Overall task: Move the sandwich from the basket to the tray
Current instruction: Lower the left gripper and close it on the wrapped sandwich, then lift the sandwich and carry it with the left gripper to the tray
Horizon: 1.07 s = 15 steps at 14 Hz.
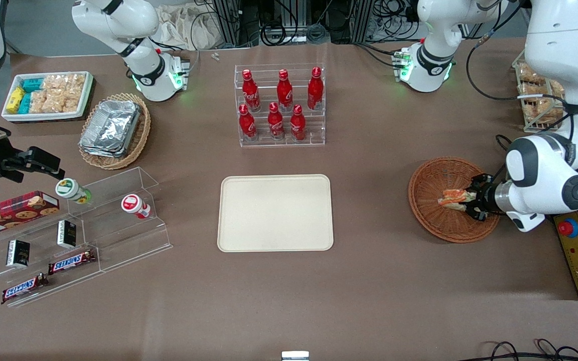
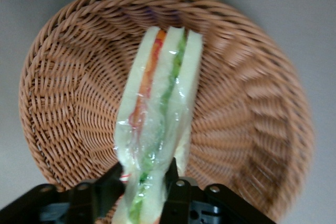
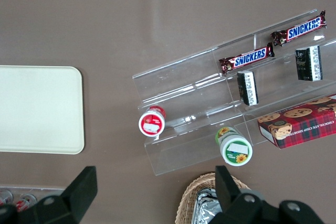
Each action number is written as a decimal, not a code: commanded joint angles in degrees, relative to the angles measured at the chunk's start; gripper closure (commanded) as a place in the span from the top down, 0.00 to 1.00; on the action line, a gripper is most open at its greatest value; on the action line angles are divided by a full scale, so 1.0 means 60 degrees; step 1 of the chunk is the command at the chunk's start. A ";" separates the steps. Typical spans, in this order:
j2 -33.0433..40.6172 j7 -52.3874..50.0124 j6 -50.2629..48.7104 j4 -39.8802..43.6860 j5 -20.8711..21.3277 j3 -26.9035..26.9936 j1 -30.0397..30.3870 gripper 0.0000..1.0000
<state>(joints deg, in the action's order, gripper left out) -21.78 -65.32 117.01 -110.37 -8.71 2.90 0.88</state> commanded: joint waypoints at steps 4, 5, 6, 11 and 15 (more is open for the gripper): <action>0.1213 0.1843 -0.3807 0.2027 0.0645 -0.1388 -0.0059 0.00; 0.1184 0.2515 -0.4234 0.2467 0.0690 -0.1900 -0.0059 0.00; 0.1184 0.3160 -0.4224 0.2660 0.0690 -0.2470 -0.0059 0.00; 0.0644 0.3884 -0.2878 0.2823 0.1672 -0.4483 -0.1212 0.00; -0.0861 0.4235 -0.1605 0.3217 0.2550 -0.4483 -0.2766 0.00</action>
<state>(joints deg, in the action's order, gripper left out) -20.83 -42.70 105.66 -95.01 3.96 -24.35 -12.99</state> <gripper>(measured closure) 0.797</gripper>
